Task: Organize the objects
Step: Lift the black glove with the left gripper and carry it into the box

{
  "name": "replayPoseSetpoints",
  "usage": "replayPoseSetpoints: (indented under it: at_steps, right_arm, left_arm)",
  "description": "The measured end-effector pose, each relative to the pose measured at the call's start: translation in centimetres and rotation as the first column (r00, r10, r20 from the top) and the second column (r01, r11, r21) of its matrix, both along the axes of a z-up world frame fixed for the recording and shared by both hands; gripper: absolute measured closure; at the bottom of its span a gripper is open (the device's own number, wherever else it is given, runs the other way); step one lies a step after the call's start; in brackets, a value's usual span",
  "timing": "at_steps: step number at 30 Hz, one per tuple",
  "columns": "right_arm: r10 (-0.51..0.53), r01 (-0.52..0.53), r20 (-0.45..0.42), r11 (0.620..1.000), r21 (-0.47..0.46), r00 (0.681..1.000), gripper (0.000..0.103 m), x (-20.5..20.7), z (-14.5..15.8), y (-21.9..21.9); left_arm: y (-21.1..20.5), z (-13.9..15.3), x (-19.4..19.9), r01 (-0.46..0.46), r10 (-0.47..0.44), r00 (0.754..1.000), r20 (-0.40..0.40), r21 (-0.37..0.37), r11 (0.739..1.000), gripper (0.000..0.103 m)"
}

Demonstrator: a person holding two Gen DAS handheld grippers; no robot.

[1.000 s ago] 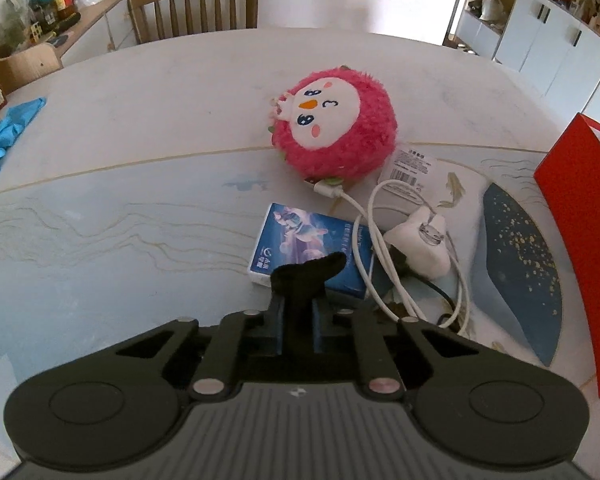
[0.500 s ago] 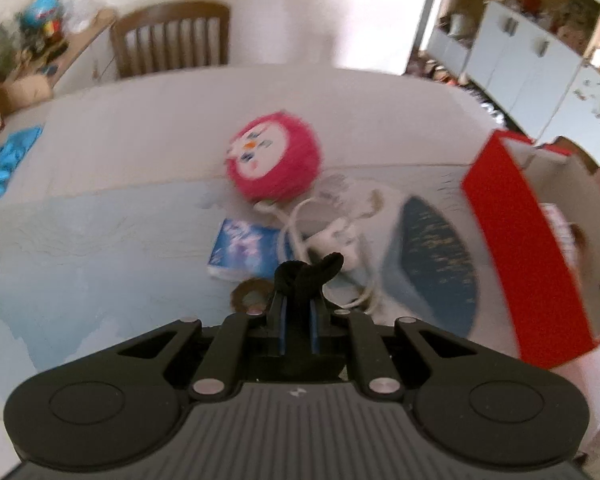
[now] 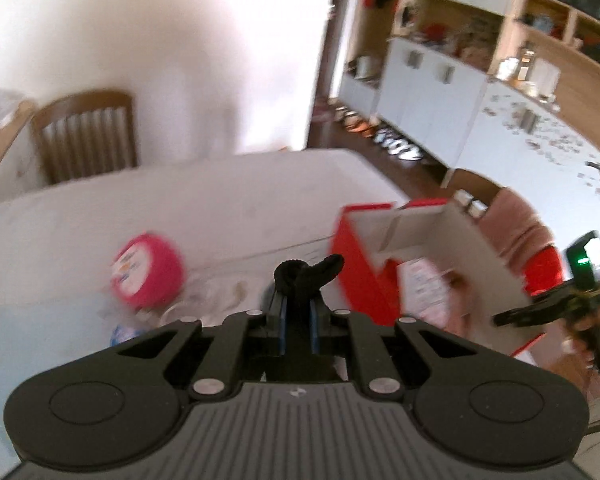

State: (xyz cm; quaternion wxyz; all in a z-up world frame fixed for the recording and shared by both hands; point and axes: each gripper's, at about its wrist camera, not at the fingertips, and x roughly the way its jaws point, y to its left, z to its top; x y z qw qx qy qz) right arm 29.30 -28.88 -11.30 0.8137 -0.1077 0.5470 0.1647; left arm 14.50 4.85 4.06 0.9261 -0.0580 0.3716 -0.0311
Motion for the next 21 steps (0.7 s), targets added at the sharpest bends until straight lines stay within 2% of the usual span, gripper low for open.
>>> replayPoseSetpoints:
  at_steps: [8, 15, 18, 21]
  right_arm:
    - [0.016, -0.016, 0.004, 1.0, 0.006, 1.0, 0.101, 0.0, -0.1, -0.1]
    - [0.035, -0.035, 0.005, 0.999, 0.0, 0.999, 0.1, 0.0, -0.1, 0.0]
    - [0.036, -0.036, 0.004, 0.999, 0.005, 0.999, 0.1, 0.1, -0.1, -0.1]
    - [0.041, -0.041, 0.005, 0.999, 0.003, 0.999, 0.1, 0.0, -0.1, 0.0]
  left_arm:
    - [-6.0, 3.2, 2.6, 0.169, -0.171, 0.984, 0.043, 0.054, 0.984, 0.093]
    - [-10.5, 5.2, 5.5, 0.285, -0.29, 0.954, 0.074, 0.075, 0.956, 0.093]
    - [-12.6, 4.9, 6.9, 0.337, -0.342, 0.937, 0.063, 0.081, 0.938, 0.093]
    - [-14.4, 3.3, 8.5, 0.374, -0.375, 0.927, 0.015, 0.067, 0.925, 0.093]
